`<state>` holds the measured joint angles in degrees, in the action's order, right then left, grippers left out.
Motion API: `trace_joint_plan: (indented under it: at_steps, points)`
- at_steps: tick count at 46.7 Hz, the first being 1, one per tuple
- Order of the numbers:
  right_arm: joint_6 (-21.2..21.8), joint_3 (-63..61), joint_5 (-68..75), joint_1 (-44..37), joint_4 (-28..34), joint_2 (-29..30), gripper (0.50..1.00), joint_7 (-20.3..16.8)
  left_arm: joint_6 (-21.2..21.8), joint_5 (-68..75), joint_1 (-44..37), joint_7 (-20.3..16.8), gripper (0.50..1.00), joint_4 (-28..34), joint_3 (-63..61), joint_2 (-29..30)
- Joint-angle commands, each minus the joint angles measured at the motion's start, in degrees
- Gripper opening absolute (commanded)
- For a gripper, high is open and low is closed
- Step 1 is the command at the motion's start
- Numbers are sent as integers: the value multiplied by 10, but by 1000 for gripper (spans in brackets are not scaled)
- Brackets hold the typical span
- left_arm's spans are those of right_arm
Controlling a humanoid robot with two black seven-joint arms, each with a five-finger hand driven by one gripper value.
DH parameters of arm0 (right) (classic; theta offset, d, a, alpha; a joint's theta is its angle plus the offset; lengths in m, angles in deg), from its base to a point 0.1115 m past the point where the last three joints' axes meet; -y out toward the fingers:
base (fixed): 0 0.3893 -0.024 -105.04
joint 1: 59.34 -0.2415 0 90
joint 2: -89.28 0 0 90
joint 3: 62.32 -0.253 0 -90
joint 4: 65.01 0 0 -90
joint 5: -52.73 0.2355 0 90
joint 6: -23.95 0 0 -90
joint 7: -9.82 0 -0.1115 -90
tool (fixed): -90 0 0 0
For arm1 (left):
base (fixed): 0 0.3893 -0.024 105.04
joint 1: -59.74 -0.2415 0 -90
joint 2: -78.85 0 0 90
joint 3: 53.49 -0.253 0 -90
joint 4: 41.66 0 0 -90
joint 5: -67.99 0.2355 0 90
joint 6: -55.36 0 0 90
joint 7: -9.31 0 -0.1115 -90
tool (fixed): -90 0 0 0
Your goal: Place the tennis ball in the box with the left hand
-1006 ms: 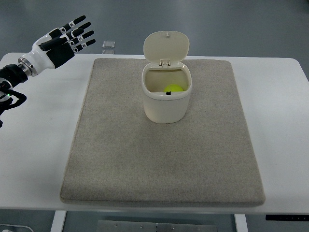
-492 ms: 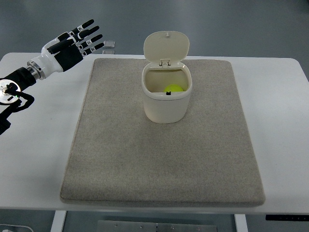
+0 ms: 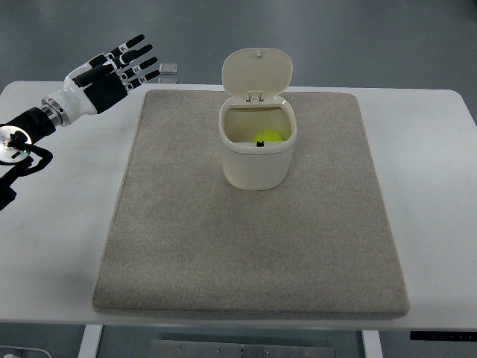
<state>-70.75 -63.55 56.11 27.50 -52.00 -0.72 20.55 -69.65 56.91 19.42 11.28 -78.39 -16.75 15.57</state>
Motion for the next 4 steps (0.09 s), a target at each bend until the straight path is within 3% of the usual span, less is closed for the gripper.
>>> trace_joint_plan:
  at_steps: [1, 4]
  points:
    - [-1, 0, 0, 0, 0, 0, 938, 0, 0, 0, -2, 1, 996, 0, 0, 0]
    - [-1, 1, 0, 0, 0, 0, 938, -1, 0, 0, -2, 0, 996, 1, 0, 1]
